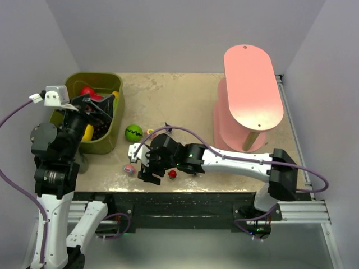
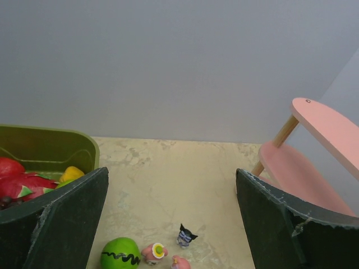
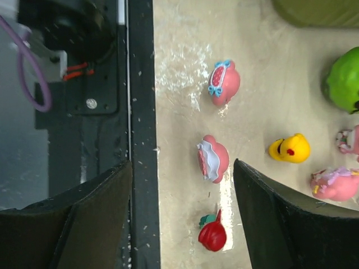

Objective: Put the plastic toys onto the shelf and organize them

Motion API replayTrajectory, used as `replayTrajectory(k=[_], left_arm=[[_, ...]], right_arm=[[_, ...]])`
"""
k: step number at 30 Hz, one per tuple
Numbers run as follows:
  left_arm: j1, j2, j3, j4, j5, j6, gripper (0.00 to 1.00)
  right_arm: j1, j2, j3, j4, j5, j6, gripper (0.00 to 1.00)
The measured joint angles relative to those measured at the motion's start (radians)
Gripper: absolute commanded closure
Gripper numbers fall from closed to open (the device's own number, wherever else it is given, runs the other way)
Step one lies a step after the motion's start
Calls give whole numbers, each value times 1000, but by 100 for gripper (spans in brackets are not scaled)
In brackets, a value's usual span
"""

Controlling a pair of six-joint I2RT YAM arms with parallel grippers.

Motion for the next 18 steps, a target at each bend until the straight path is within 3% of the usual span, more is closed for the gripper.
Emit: replayTrajectory(k=[7, 18], left_arm=[[0, -13, 3, -3, 18, 1, 0], [0, -13, 3, -3, 23, 11, 0]], right_arm=[[1, 172, -22, 58, 53, -80, 38], [4, 225, -103, 212, 158, -157, 40]])
